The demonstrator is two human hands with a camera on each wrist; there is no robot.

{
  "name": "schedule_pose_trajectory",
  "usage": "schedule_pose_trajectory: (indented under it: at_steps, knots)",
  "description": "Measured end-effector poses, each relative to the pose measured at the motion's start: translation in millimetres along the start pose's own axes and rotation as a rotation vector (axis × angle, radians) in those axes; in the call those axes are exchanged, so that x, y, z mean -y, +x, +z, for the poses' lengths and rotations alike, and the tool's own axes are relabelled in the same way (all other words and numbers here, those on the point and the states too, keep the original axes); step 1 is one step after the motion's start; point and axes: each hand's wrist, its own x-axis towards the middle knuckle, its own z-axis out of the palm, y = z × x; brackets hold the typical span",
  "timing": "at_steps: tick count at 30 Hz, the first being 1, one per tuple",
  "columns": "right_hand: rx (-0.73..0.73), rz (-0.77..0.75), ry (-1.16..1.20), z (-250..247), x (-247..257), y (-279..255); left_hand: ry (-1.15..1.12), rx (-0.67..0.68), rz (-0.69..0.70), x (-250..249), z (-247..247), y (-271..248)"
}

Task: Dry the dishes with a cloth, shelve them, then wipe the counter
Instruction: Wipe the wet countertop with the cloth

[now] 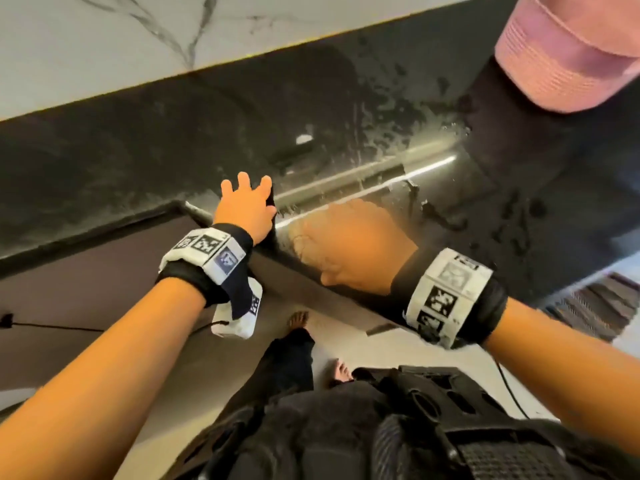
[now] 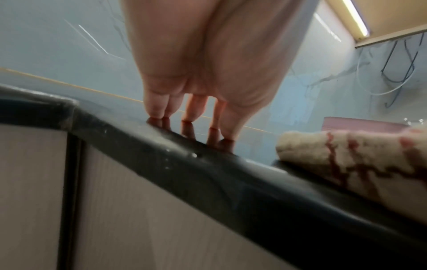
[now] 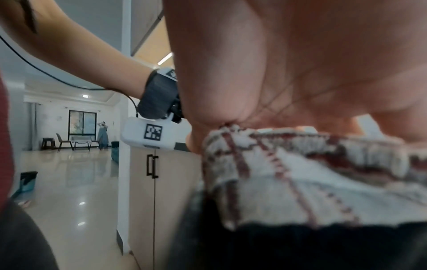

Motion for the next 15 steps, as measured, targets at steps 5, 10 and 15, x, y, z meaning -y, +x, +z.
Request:
schedule_pose_trajectory:
  at_steps: [5,10,15]
  knots:
    - [-0.067,-0.043,-0.01,26,13,-38,-0.007,-0.01,0.117,-14,18,-33]
    - [-0.062,0.004,0.009,43,-17,-70,0.001,0.032,0.04,-42,11,-37]
    - [-0.045,0.291,0.146,57,-59,-107,-0.001,0.058,0.139,-72,23,-48]
